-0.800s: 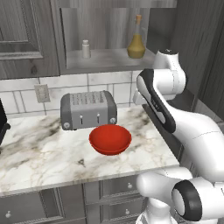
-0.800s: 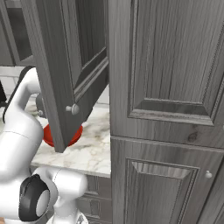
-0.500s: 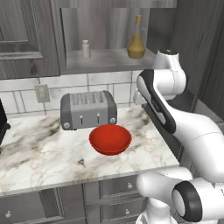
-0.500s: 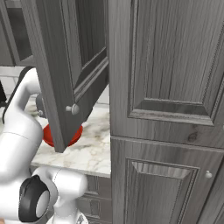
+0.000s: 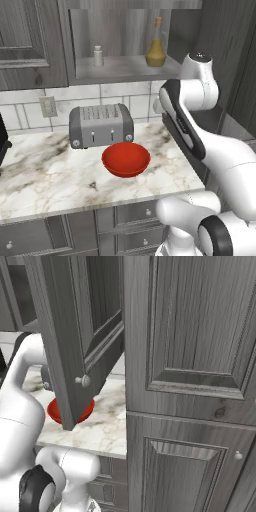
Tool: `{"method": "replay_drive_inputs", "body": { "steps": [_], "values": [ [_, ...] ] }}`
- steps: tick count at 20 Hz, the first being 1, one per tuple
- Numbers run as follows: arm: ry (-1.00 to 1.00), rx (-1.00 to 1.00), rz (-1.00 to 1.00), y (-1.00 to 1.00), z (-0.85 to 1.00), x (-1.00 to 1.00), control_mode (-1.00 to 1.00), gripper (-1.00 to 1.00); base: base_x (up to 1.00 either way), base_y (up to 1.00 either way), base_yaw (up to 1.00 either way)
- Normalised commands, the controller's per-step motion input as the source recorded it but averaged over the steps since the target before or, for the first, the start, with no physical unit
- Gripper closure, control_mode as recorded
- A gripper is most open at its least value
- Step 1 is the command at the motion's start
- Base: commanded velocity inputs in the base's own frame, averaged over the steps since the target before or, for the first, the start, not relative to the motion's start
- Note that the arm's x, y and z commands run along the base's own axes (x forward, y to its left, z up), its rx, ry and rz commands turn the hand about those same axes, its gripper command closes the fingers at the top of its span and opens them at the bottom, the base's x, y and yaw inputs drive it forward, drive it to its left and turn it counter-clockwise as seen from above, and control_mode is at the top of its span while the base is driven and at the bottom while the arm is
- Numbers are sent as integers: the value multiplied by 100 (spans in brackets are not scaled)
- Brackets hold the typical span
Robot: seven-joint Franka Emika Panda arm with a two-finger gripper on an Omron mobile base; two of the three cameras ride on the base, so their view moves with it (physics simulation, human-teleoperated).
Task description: Retrieve the bottle and the shaker from the cabinet and place them next to the mixing bowl on the counter. Then add garlic from the fridge to the mixing bowl.
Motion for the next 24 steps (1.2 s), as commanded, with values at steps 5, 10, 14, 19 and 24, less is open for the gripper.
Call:
{"method": "replay_drive_inputs", "body": {
  "steps": [5, 10, 14, 19, 24],
  "values": [
    [-40, 0, -5, 21, 74, 0, -100, -100, 0, 0, 0],
    [-32, 0, -15, 23, 94, 3, -100, -100, 0, 0, 0],
    [-11, 6, -12, -3, 72, 20, -100, -100, 0, 0, 0],
    [-9, 14, -3, -22, 32, 15, -100, -100, 0, 0, 0],
    [-12, 11, -1, -8, 41, 13, -100, -100, 0, 0, 0]
  ]
}}
